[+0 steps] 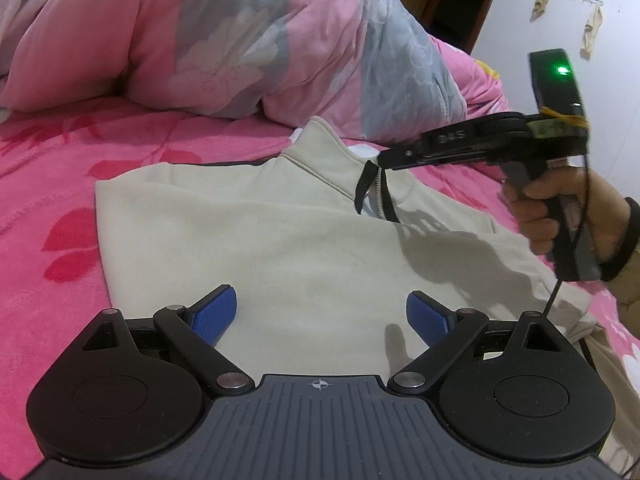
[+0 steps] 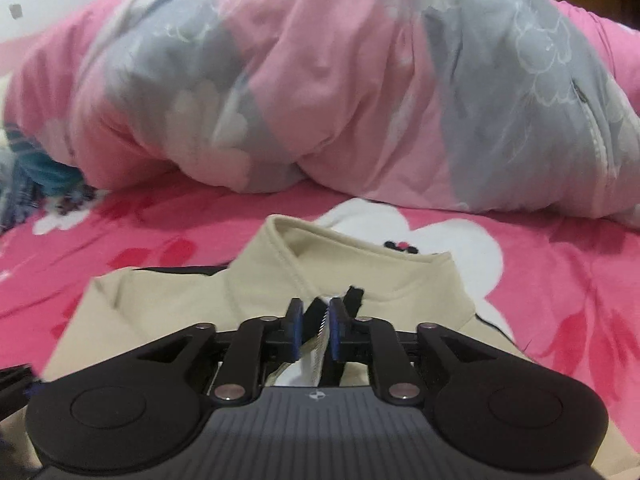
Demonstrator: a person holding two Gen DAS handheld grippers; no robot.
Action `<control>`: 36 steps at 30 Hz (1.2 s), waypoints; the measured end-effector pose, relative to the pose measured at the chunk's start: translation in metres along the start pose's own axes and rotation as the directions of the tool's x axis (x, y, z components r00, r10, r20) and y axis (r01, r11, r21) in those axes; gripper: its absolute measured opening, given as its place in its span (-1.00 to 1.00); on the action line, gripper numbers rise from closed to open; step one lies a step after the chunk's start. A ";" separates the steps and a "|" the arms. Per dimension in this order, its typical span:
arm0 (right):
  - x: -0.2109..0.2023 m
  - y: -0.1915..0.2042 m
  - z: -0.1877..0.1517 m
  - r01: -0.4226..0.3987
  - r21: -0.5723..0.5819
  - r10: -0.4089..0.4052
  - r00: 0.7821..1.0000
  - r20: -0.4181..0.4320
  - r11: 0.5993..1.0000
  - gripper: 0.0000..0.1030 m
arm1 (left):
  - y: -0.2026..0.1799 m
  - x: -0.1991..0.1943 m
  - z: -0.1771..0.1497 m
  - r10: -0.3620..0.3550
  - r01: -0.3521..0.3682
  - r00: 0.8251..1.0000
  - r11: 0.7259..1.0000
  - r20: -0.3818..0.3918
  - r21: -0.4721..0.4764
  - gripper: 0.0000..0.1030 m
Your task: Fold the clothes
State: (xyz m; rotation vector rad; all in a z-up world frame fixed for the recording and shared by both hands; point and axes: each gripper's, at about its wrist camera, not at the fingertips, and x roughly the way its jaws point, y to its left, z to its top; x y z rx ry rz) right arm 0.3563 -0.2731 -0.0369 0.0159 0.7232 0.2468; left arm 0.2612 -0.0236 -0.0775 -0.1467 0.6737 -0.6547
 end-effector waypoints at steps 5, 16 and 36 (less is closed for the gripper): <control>0.030 0.003 0.002 0.091 -0.029 -0.093 0.995 -0.039 0.995 -0.59 | 0.000 0.000 -0.001 -0.002 0.002 1.000 1.000 0.002 -0.001 0.82; -0.001 -0.002 0.001 0.014 0.064 -0.019 0.997 0.081 0.998 -0.77 | -0.001 -0.001 0.000 0.002 -0.002 1.000 1.000 0.002 -0.002 0.82; 0.029 0.020 0.032 -0.124 0.034 0.119 0.986 0.113 0.992 -0.57 | -0.001 -0.003 -0.001 0.002 -0.002 1.000 1.000 0.005 -0.004 0.84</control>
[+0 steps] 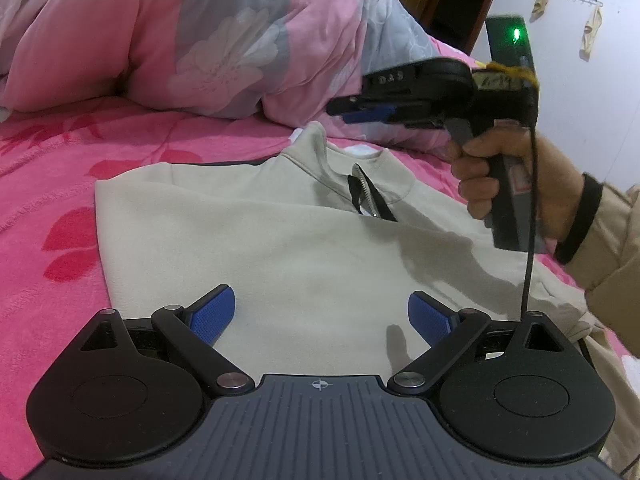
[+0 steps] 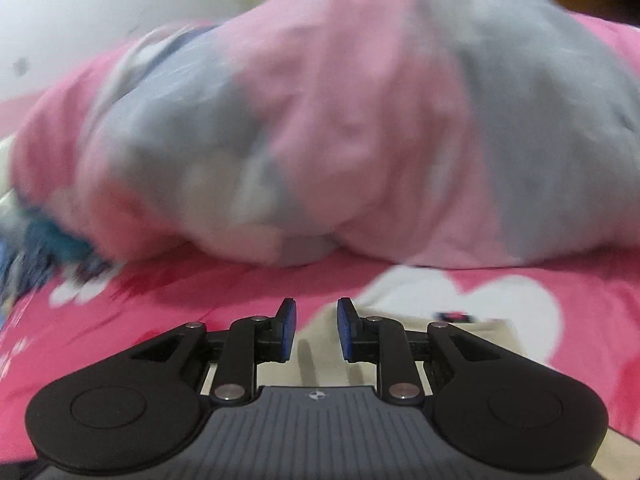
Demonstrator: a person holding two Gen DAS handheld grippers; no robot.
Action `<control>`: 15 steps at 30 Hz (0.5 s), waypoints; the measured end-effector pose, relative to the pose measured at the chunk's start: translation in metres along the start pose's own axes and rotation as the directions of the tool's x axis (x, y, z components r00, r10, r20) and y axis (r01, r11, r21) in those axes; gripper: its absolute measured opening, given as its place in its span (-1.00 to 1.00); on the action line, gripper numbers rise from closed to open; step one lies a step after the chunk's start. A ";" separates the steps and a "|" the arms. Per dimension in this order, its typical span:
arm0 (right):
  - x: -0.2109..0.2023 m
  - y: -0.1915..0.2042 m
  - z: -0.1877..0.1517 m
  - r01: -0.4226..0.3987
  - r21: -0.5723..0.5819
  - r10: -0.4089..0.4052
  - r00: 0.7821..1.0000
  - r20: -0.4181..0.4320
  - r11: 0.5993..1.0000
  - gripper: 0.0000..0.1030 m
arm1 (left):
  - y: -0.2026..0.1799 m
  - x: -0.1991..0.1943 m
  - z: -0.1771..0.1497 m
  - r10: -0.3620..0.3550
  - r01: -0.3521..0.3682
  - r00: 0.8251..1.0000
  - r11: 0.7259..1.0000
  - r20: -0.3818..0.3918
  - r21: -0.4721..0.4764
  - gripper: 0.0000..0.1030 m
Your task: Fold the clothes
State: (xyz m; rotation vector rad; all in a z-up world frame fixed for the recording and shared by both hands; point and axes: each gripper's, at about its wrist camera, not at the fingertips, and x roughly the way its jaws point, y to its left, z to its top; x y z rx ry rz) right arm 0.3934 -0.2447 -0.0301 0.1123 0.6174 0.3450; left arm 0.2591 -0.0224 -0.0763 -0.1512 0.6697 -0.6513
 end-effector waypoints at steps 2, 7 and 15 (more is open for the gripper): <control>0.017 0.015 -0.004 -0.026 -0.075 0.019 0.996 -0.091 0.997 -0.59 | 0.000 0.000 0.000 -0.001 0.001 1.000 1.000 0.001 -0.001 0.84; 0.063 0.020 -0.022 0.042 -0.201 -0.088 0.970 -0.227 0.979 -0.61 | 0.001 0.000 0.000 -0.005 0.005 1.000 1.000 0.003 -0.005 0.84; 0.041 0.040 -0.008 0.053 -0.216 -0.085 0.986 -0.144 0.975 -0.61 | 0.000 -0.001 -0.001 -0.002 0.002 1.000 1.000 0.004 -0.005 0.85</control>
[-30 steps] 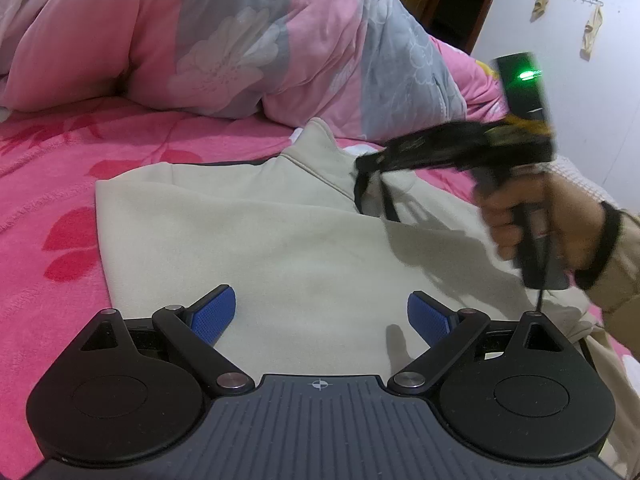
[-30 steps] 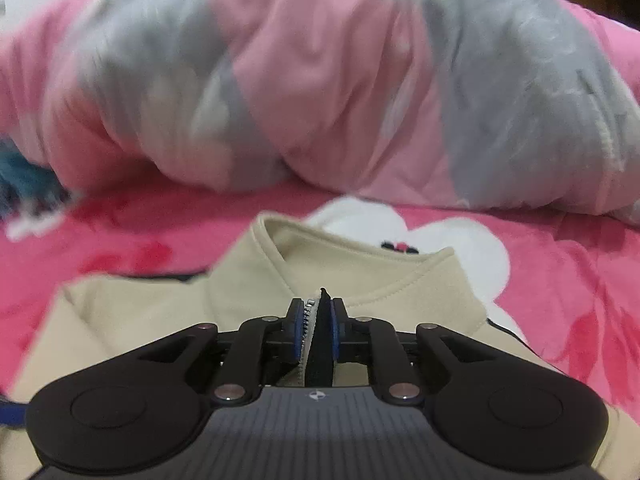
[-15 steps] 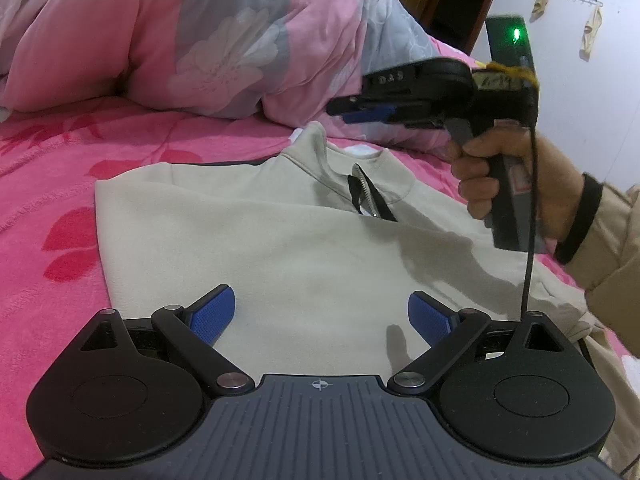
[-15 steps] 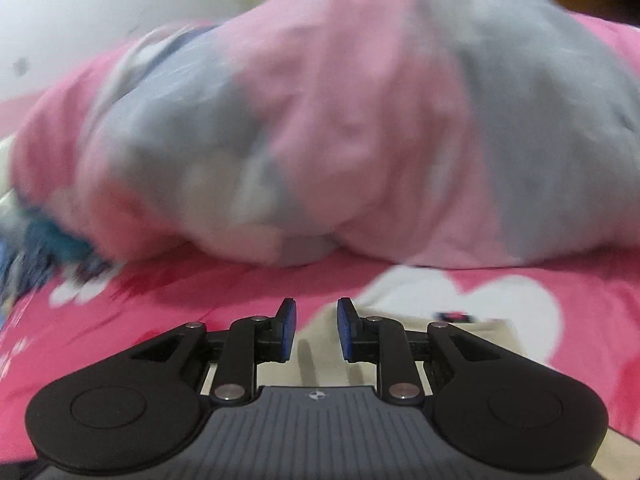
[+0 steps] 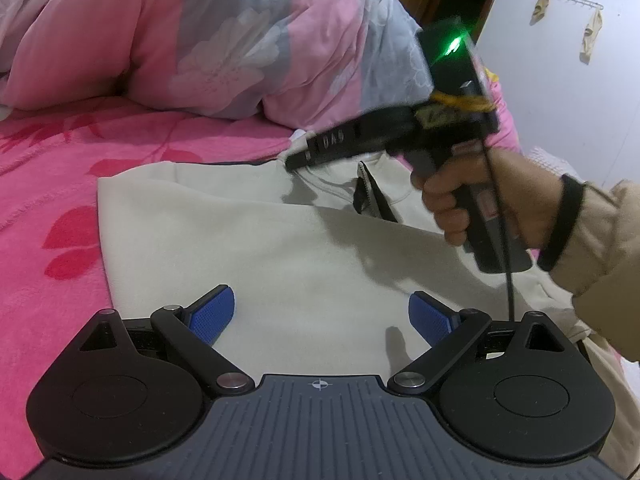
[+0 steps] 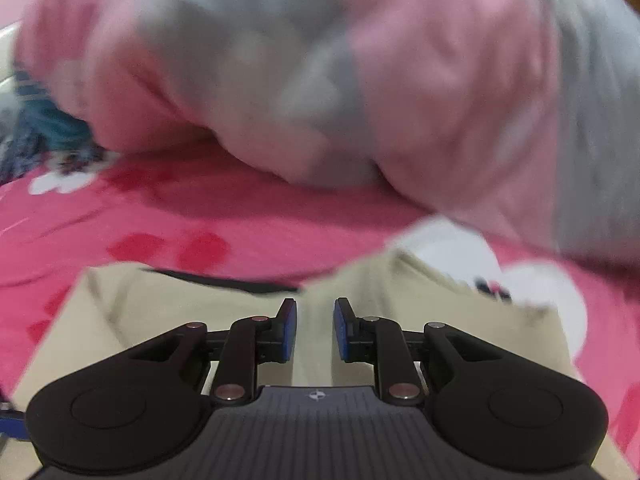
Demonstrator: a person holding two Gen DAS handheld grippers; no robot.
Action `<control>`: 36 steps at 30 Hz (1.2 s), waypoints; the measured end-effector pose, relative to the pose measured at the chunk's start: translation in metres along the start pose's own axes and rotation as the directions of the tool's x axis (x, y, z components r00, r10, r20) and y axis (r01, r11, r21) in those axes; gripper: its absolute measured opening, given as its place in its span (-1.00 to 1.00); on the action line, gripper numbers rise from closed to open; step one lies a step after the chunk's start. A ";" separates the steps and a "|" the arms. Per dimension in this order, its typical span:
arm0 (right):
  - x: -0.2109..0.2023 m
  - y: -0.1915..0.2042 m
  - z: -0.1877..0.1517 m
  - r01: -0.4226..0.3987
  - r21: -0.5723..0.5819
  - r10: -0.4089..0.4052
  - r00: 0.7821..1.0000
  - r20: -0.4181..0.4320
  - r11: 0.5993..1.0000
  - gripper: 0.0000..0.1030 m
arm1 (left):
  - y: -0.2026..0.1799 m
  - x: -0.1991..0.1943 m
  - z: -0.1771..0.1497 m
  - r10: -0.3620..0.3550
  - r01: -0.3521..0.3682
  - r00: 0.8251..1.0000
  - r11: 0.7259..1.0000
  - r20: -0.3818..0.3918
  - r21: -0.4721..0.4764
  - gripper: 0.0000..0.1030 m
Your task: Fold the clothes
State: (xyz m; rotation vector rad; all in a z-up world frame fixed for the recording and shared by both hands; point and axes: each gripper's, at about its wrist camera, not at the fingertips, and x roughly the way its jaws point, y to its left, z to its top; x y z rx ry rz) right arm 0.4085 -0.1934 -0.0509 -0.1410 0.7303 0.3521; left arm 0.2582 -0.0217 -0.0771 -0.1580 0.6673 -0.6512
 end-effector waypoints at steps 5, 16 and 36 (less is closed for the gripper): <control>0.032 -0.024 0.011 0.096 0.053 -0.094 0.995 -0.047 0.994 -0.92 | 0.000 0.000 -0.001 -0.003 0.003 1.000 1.000 0.004 -0.003 0.85; -0.026 -0.063 0.023 0.043 0.263 -0.043 0.999 -0.005 0.964 -0.94 | -0.001 -0.001 0.001 -0.005 0.005 1.000 1.000 0.005 -0.009 0.86; -0.098 -0.011 0.007 0.154 0.044 -0.159 0.979 0.129 0.987 -0.89 | 0.000 -0.001 0.000 -0.010 0.010 1.000 1.000 0.010 -0.019 0.88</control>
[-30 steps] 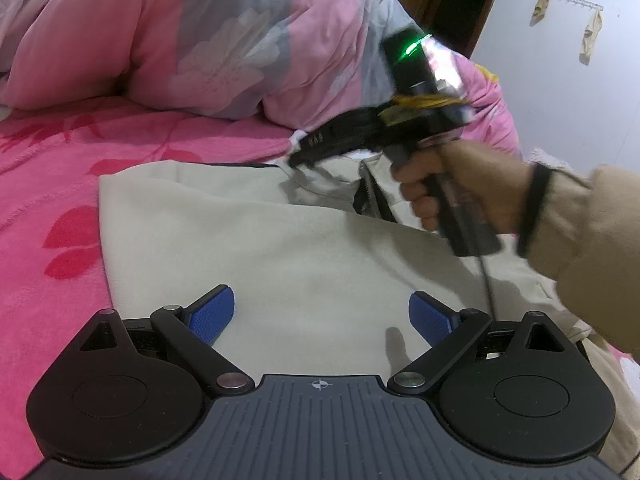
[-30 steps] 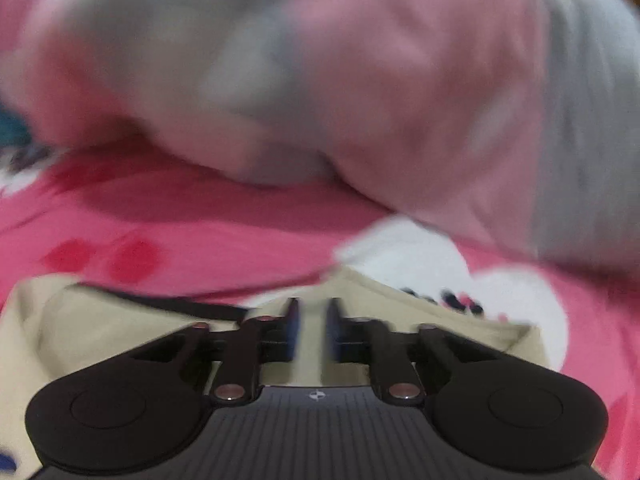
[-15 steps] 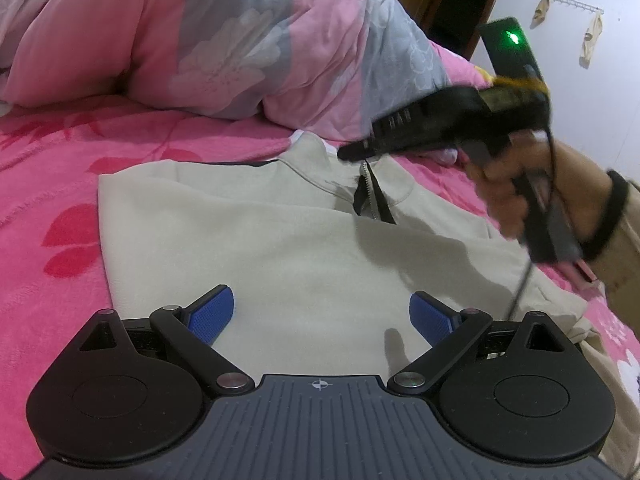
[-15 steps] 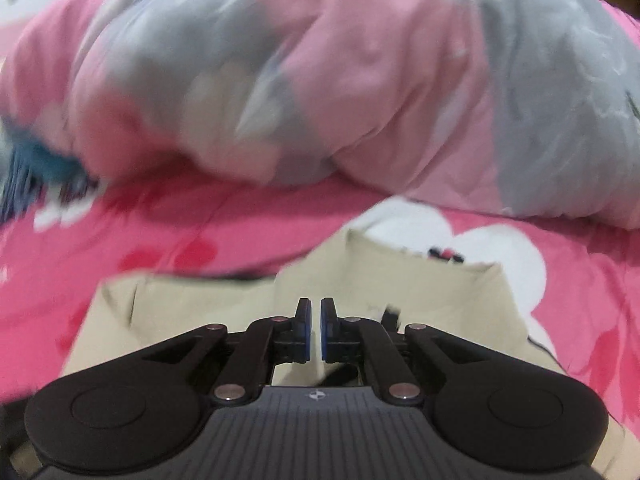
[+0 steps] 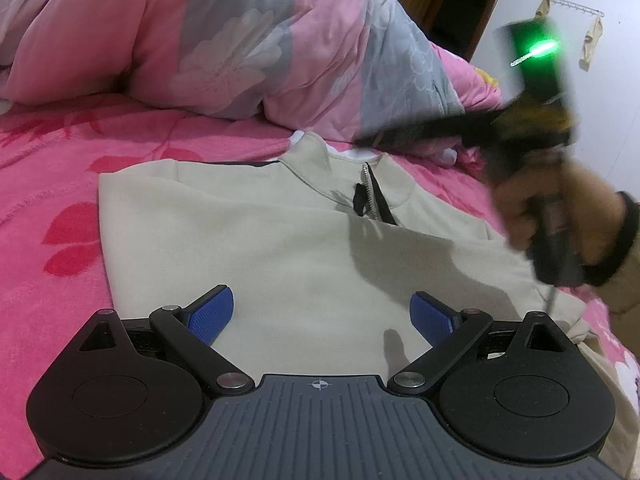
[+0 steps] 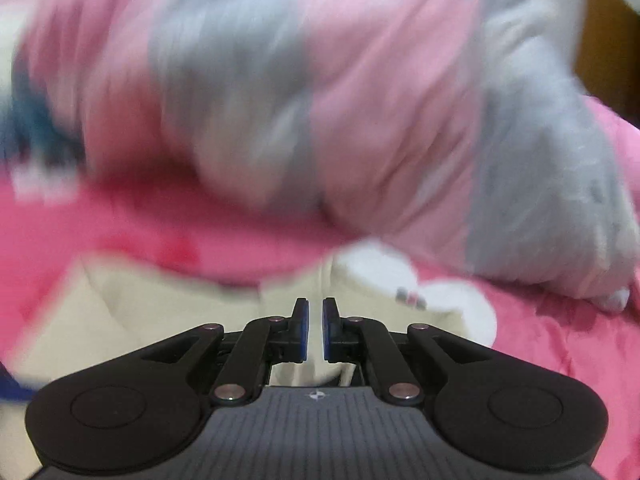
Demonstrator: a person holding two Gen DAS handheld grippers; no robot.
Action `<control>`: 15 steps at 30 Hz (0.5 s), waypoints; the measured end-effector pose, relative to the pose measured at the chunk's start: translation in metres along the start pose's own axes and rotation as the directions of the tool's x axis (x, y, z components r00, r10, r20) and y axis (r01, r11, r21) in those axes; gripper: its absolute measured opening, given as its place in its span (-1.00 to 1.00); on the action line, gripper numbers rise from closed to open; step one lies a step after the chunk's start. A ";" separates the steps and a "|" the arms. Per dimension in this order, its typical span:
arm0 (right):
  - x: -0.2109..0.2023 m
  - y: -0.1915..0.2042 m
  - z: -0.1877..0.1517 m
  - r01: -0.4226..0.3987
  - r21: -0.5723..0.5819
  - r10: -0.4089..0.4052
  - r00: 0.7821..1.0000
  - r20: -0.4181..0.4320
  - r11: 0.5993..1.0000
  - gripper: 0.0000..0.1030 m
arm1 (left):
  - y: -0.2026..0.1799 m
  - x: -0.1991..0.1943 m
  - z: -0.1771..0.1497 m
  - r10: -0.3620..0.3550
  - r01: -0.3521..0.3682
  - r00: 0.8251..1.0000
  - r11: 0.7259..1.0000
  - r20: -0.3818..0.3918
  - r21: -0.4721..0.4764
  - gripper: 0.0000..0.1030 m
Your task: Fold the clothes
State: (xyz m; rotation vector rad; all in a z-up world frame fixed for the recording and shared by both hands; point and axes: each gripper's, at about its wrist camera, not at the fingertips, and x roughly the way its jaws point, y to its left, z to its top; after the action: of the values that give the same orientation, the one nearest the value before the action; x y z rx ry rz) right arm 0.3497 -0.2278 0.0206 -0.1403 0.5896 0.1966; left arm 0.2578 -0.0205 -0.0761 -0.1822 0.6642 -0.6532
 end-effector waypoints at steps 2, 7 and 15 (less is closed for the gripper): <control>-0.007 -0.020 -0.002 0.031 0.093 -0.033 0.999 0.020 0.995 -0.89 | 0.000 0.000 0.000 0.000 0.000 1.000 1.000 0.000 -0.001 0.88; 0.002 -0.058 -0.019 0.061 0.261 -0.055 0.998 -0.033 0.963 -0.91 | 0.000 0.000 0.000 0.001 -0.001 1.000 1.000 0.000 0.000 0.89; 0.023 -0.075 -0.042 -0.011 0.449 0.058 0.994 -0.092 0.893 -0.91 | -0.001 0.000 0.000 0.017 -0.017 1.000 1.000 0.005 0.004 0.89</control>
State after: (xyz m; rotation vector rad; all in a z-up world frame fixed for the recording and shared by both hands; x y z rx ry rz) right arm 0.3623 -0.3049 -0.0215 0.3116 0.7266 0.0828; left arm 0.2568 -0.0213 -0.0758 -0.1742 0.6589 -0.6371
